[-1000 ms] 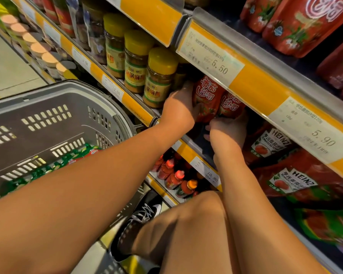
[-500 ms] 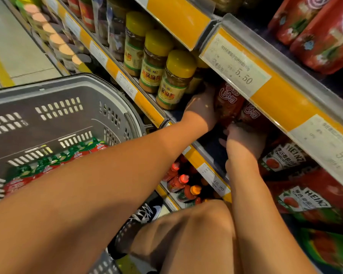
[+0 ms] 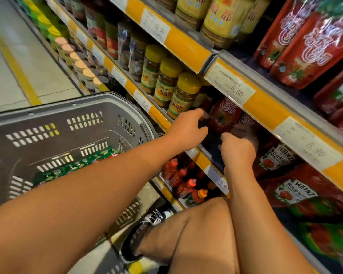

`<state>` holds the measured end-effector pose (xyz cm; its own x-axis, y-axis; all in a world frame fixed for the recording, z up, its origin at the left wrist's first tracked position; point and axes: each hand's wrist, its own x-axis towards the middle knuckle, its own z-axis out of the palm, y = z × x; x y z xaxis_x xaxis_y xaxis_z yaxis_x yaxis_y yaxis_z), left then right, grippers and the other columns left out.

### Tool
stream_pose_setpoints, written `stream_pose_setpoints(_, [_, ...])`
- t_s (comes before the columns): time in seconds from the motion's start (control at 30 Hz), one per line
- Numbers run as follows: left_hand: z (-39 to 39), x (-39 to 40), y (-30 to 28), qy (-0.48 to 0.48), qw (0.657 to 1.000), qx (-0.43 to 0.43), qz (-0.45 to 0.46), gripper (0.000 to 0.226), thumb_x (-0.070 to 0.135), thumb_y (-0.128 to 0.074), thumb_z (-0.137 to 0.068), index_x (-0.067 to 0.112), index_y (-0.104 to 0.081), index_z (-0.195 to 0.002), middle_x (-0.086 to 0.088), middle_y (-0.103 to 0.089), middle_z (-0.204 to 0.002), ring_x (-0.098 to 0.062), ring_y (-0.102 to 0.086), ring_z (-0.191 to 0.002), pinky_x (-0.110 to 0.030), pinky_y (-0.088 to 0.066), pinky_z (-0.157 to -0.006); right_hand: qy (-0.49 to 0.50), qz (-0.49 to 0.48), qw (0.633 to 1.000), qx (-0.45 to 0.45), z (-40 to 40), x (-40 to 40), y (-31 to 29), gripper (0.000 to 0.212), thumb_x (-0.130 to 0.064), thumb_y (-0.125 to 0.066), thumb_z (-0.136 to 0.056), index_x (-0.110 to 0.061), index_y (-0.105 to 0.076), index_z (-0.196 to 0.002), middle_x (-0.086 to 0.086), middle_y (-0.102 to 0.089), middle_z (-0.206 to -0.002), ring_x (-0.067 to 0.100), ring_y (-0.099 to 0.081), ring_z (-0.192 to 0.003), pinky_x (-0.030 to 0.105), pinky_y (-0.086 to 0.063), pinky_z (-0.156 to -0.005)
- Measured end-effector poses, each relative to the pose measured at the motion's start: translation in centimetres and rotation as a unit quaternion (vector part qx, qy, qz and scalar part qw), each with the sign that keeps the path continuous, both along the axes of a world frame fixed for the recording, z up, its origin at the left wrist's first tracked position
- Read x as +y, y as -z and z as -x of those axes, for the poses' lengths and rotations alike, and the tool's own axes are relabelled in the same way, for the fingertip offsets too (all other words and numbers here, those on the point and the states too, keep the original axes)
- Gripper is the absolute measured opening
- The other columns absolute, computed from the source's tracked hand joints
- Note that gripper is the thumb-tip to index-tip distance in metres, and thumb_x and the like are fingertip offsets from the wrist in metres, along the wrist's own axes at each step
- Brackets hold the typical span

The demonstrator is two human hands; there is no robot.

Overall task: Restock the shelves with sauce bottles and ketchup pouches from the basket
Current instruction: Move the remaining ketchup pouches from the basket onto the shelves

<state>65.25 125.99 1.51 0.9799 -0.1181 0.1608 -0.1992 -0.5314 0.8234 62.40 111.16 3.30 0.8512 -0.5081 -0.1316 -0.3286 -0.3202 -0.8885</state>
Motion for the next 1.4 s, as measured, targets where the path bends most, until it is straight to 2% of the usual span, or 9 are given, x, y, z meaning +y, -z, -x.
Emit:
stream_pose_setpoints(0.07, [1.5, 1.9, -0.4, 0.008, 1.000, -0.004, 0.010, 0.032, 0.022, -0.065, -0.097, 0.015, -0.064, -0.129, -0.001, -0.067, -0.127, -0.017, -0.062, -0.117, -0.037, -0.053, -0.100, -0.037, 0.041, 0.998, -0.005, 0.6, 0.9, -0.1, 0.009, -0.022, -0.069, -0.078, -0.019, -0.067, -0.087, 0.007, -0.072, -0.100, 0.025, -0.064, -0.083, 0.037, -0.051, -0.071])
stream_pose_setpoints(0.2, [4.3, 6.0, -1.2, 0.000, 1.000, -0.007, 0.001, 0.025, 0.025, -0.066, -0.099, 0.021, -0.067, -0.124, 0.009, -0.066, -0.119, -0.006, -0.060, -0.109, -0.022, -0.048, -0.089, -0.145, 0.061, 0.987, -0.022, 1.9, 4.1, -0.4, 0.018, -0.016, -0.066, -0.072, -0.029, -0.069, -0.085, -0.008, -0.071, -0.089, 0.019, -0.068, -0.081, 0.037, -0.055, -0.073])
stream_pose_setpoints(0.3, [6.4, 9.6, -1.7, -0.020, 1.000, -0.002, -0.014, 0.018, 0.028, -0.066, -0.099, 0.027, -0.068, -0.116, 0.016, -0.065, -0.107, -0.001, -0.060, -0.103, -0.013, -0.042, -0.077, -0.222, 0.096, 0.970, -0.033, 2.6, 7.2, -0.6, 0.021, -0.019, -0.066, -0.073, -0.026, -0.070, -0.092, -0.006, -0.072, -0.097, 0.017, -0.068, -0.088, 0.036, -0.056, -0.077])
stream_pose_setpoints(0.47, [10.0, 16.4, -2.4, -0.076, 0.994, 0.008, -0.073, 0.018, 0.032, -0.068, -0.096, 0.026, -0.071, -0.113, 0.012, -0.070, -0.108, -0.004, -0.064, -0.103, -0.029, -0.052, -0.090, -0.310, 0.153, 0.937, -0.044, 3.9, 12.9, -1.1, 0.037, -0.019, -0.068, -0.080, -0.028, -0.067, -0.116, -0.005, -0.064, -0.123, 0.013, -0.058, -0.101, 0.028, -0.042, -0.076])
stream_pose_setpoints(0.6, [12.8, 21.8, -2.8, -0.135, 0.986, 0.035, -0.090, 0.022, 0.036, -0.069, -0.095, 0.029, -0.070, -0.116, 0.012, -0.071, -0.112, -0.007, -0.064, -0.107, -0.035, -0.052, -0.095, -0.384, 0.181, 0.904, -0.052, 4.6, 17.4, -0.6, 0.043, -0.024, -0.068, -0.088, -0.027, -0.061, -0.130, -0.001, -0.059, -0.136, 0.017, -0.061, -0.105, 0.034, -0.047, -0.081])
stream_pose_setpoints(0.8, [16.3, 28.5, -0.4, -0.215, 0.969, 0.074, -0.093, 0.024, 0.041, -0.069, -0.094, 0.029, -0.070, -0.116, 0.010, -0.071, -0.112, -0.011, -0.064, -0.107, -0.037, -0.052, -0.096, -0.468, 0.238, 0.850, -0.039, 5.4, 23.4, 1.1, 0.049, -0.032, -0.068, -0.092, -0.021, -0.057, -0.138, 0.002, -0.057, -0.140, 0.023, -0.060, -0.118, 0.038, -0.051, -0.095])
stream_pose_setpoints(1.03, [17.4, 32.9, 4.2, -0.284, 0.945, 0.153, -0.062, 0.034, 0.042, -0.070, -0.092, 0.025, -0.069, -0.121, 0.002, -0.070, -0.118, -0.019, -0.065, -0.109, -0.036, -0.052, -0.093, -0.542, 0.305, 0.783, 0.016, 6.0, 28.9, 4.8, 0.050, -0.030, -0.064, -0.091, -0.018, -0.053, -0.139, 0.010, -0.051, -0.139, 0.032, -0.062, -0.107, 0.047, -0.055, -0.091])
stream_pose_setpoints(1.23, [18.0, 35.2, 8.2, -0.258, 0.925, 0.253, -0.121, 0.045, 0.034, -0.067, -0.090, 0.019, -0.063, -0.133, -0.005, -0.066, -0.132, -0.025, -0.063, -0.116, -0.036, -0.053, -0.098, -0.580, 0.379, 0.719, 0.062, 5.0, 31.7, 8.4, 0.049, -0.030, -0.065, -0.090, -0.014, -0.055, -0.136, 0.014, -0.056, -0.133, 0.035, -0.062, -0.108, 0.043, -0.055, -0.087])
stream_pose_setpoints(1.4, [17.5, 36.3, 10.9, -0.229, 0.896, 0.338, -0.175, 0.035, 0.023, -0.064, -0.088, 0.017, -0.062, -0.123, -0.008, -0.065, -0.121, -0.028, -0.063, -0.107, -0.040, -0.055, -0.092, -0.601, 0.389, 0.687, 0.126, 4.6, 33.0, 12.4, 0.047, -0.026, -0.064, -0.090, -0.011, -0.057, -0.134, 0.017, -0.059, -0.135, 0.037, -0.061, -0.114, 0.043, -0.055, -0.091])
